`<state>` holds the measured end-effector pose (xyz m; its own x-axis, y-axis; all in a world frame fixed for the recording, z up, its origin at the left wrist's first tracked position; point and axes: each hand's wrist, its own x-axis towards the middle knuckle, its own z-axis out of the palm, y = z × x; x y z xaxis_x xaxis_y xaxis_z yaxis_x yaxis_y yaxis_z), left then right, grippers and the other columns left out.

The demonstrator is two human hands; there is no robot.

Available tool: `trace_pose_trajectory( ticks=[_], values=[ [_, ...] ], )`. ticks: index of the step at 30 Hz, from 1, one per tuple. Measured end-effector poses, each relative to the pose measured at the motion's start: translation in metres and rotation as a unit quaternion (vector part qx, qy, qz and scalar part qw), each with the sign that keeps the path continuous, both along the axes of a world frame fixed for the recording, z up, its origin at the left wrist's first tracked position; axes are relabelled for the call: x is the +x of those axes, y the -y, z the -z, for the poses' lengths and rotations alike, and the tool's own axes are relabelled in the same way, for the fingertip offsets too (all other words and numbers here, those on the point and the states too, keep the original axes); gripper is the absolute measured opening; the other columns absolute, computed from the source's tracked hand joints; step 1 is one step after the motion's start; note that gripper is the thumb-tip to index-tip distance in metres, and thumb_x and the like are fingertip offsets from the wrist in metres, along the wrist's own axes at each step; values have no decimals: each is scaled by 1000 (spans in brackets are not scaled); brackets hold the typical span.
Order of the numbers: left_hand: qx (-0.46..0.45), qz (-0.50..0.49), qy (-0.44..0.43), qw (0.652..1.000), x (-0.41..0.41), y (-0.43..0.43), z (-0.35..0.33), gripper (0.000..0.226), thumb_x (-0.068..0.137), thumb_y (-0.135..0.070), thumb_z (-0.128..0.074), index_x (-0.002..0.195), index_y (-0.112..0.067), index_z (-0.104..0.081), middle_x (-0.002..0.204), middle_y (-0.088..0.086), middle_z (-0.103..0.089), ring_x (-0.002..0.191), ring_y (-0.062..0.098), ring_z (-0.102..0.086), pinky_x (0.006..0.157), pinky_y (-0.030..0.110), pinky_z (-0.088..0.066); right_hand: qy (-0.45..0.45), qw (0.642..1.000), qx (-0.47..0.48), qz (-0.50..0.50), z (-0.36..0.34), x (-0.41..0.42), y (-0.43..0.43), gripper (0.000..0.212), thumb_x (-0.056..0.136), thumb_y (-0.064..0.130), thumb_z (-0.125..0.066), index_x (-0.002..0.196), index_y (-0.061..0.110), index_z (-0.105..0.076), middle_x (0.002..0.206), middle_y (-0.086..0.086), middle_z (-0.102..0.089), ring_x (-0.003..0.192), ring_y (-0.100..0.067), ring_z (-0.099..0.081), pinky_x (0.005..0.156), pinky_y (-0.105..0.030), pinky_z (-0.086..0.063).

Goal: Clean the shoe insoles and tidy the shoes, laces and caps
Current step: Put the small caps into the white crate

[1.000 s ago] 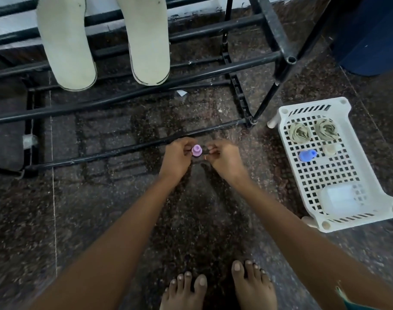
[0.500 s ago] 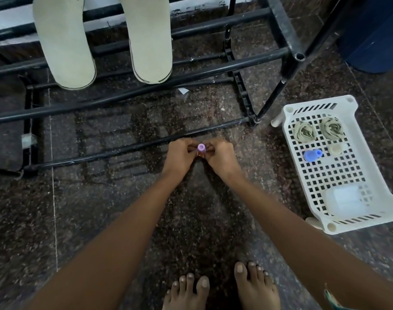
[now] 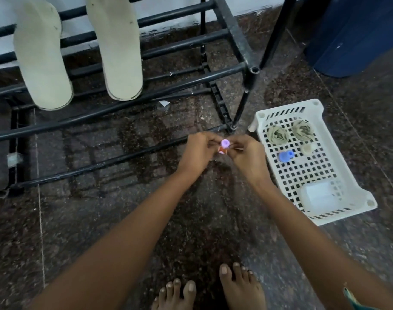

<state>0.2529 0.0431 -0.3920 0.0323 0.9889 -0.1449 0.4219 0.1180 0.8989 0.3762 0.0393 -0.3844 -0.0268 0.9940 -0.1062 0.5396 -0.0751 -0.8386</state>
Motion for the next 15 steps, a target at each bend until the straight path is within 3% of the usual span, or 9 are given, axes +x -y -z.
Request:
trace_pose_trajectory(
  ticks=[3,7,12,15],
  values=[
    [8,36,6,999,27,-6,-3,22,77,12,-60,89,0,-74,87,14,-73,80,21,-68,77,27,-52,7,999,-3,32,-7,27,2,18,78,-4,-64,93,4,-69,78,2,-62,61,6,-56,58,-8,-45],
    [15,90,2,996,68,-13,-7,23,77,14,-58,91,2,-71,87,17,-72,80,24,-68,78,30,-53,31,997,6,76,-9,69,6,17,77,-1,-65,89,10,-70,82,-2,-67,70,-9,-59,63,-5,-41],
    [30,151,-42,987,118,-18,-2,20,82,9,-56,94,1,-70,93,15,-71,87,24,-67,78,29,-51,59,992,-2,112,-9,115,13,17,78,3,-66,92,11,-69,82,2,-66,71,-3,-59,62,-4,-43],
    [21,184,-70,980,141,-20,3,18,86,2,-53,95,-2,-68,92,15,-69,86,27,-65,78,37,-51,68,990,-6,123,-7,137,17,15,77,3,-67,90,11,-69,80,2,-66,72,-7,-60,65,-7,-44]
  ],
)
